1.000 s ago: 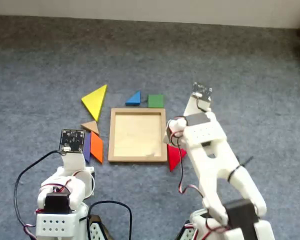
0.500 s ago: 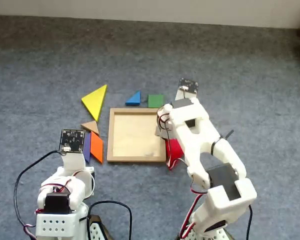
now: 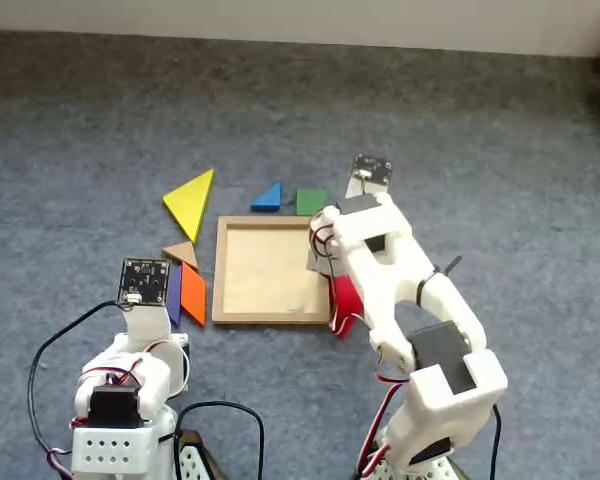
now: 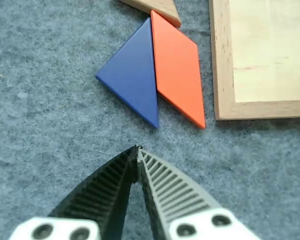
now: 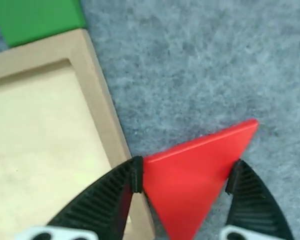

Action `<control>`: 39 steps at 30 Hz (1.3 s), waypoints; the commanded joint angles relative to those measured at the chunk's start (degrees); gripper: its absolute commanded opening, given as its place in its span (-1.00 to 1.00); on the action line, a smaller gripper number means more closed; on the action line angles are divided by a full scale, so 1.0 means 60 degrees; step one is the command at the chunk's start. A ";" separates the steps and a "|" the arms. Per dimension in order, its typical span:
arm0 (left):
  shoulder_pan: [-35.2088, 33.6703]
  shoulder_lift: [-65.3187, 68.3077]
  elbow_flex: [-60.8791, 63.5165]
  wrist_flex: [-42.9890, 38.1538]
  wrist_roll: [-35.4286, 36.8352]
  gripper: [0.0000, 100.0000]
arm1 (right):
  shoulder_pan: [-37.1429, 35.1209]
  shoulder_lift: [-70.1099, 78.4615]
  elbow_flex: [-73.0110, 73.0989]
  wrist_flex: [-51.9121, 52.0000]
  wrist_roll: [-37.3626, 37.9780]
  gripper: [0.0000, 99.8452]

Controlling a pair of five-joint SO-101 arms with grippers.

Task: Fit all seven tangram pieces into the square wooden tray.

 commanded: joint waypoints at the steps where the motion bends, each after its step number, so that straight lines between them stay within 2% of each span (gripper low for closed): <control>1: -0.0139 -0.0125 0.0183 0.0044 -0.0059 -0.99 | -0.0681 0.0125 -0.0286 0.0051 -0.0059 -0.47; 10: -0.0139 -0.0125 0.0183 0.0044 -0.0059 -0.99 | -0.0579 0.1121 -0.0344 0.0168 -0.0044 -0.47; 13: -0.0139 -0.0125 0.0183 0.0044 -0.0059 -0.99 | -0.0579 0.1634 -0.0593 0.1106 0.0029 -0.47; 21: -0.0139 -0.0125 0.0183 0.0044 -0.0059 -0.99 | -0.0125 0.2029 -0.1458 0.2322 0.1685 -0.47; 30: -0.0139 -0.0125 0.0183 0.0044 -0.0059 -0.99 | 0.1604 0.1853 -0.1516 0.3289 0.4615 -0.47; 35: -0.0139 -0.0125 0.0183 0.0044 -0.0059 -0.99 | 0.1956 0.0198 -0.1370 0.3319 0.5275 -0.48; 39: -0.0139 -0.0125 0.0183 0.0044 -0.0059 -0.99 | 0.1868 -0.1795 -0.0110 0.3128 0.5626 -0.48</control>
